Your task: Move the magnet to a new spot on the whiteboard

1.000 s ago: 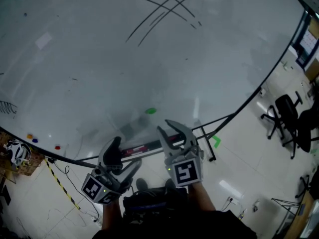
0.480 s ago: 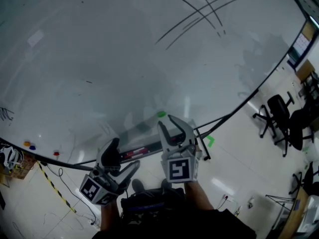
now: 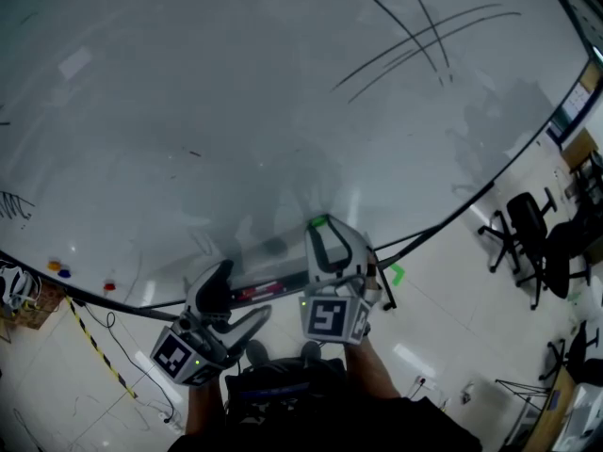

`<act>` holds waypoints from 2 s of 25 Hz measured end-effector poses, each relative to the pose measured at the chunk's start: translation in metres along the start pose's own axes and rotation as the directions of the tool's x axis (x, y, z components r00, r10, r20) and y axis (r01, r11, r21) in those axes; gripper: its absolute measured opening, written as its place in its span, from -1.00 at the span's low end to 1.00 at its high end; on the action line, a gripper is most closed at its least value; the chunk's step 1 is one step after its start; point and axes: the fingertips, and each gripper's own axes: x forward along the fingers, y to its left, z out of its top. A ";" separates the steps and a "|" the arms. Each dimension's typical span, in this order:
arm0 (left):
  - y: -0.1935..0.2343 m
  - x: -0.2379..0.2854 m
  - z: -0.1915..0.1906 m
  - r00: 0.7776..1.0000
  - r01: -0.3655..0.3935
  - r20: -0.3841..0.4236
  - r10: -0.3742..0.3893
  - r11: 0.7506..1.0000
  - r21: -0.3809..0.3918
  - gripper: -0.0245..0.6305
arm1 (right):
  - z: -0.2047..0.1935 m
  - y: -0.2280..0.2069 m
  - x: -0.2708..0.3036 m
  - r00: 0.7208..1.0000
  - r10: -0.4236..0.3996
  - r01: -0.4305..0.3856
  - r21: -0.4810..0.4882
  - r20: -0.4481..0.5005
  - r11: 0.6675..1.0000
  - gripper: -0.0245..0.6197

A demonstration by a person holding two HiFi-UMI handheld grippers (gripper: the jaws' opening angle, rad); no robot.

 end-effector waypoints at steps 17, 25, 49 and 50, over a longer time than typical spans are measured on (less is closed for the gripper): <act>0.005 -0.004 -0.003 1.000 -0.005 -0.005 0.005 1.000 0.003 0.25 | 0.000 0.002 0.000 0.999 0.018 -0.020 0.080 0.027 0.997 -0.45; 0.005 -0.006 -0.005 1.000 -0.021 -0.006 0.021 1.000 -0.006 0.25 | 0.003 0.001 -0.010 0.995 0.067 -0.079 0.180 0.072 0.980 -0.45; -0.044 0.054 -0.034 0.998 -0.026 -0.051 0.025 1.000 -0.013 0.25 | -0.026 -0.070 -0.069 0.916 0.203 -0.372 0.543 0.346 0.753 -0.45; -0.047 0.056 -0.035 0.998 -0.027 -0.054 0.027 1.000 -0.013 0.25 | -0.028 -0.071 -0.071 0.914 0.207 -0.379 0.547 0.350 0.747 -0.45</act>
